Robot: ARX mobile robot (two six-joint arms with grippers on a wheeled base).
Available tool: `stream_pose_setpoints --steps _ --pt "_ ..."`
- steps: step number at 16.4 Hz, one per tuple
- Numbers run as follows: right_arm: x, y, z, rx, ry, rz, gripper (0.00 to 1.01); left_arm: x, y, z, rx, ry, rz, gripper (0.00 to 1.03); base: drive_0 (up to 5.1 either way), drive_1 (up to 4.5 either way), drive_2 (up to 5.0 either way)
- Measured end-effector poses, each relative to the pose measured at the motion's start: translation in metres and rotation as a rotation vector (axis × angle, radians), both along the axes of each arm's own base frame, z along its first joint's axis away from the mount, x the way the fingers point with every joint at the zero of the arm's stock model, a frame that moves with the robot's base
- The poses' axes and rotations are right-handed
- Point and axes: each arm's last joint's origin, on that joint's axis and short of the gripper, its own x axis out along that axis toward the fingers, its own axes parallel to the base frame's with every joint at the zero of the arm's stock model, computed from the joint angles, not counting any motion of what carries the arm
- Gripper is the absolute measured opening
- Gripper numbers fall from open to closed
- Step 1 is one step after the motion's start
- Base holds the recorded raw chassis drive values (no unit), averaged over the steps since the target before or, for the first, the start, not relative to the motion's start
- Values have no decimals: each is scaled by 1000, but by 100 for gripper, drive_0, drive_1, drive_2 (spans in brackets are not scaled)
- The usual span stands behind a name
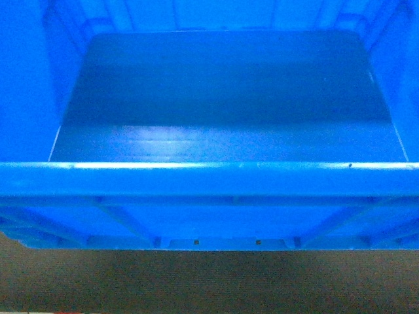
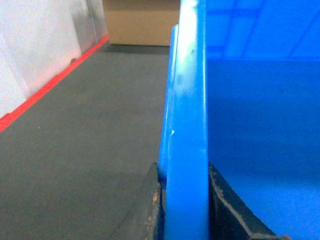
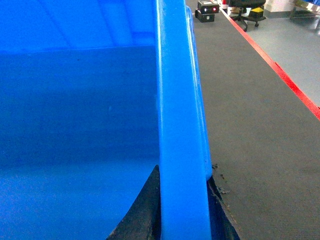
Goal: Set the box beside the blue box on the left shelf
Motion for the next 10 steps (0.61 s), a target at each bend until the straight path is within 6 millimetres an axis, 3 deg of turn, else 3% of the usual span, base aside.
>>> stream_pose_setpoints --steps 4,10 --pt "-16 -3 -1 -21 -38 -6 17 -12 -2 -4 -5 -14 1 16 0 0 0" --pt "-17 -3 0 -32 -46 -9 17 -13 -2 -4 -6 -18 -1 16 0 0 0"
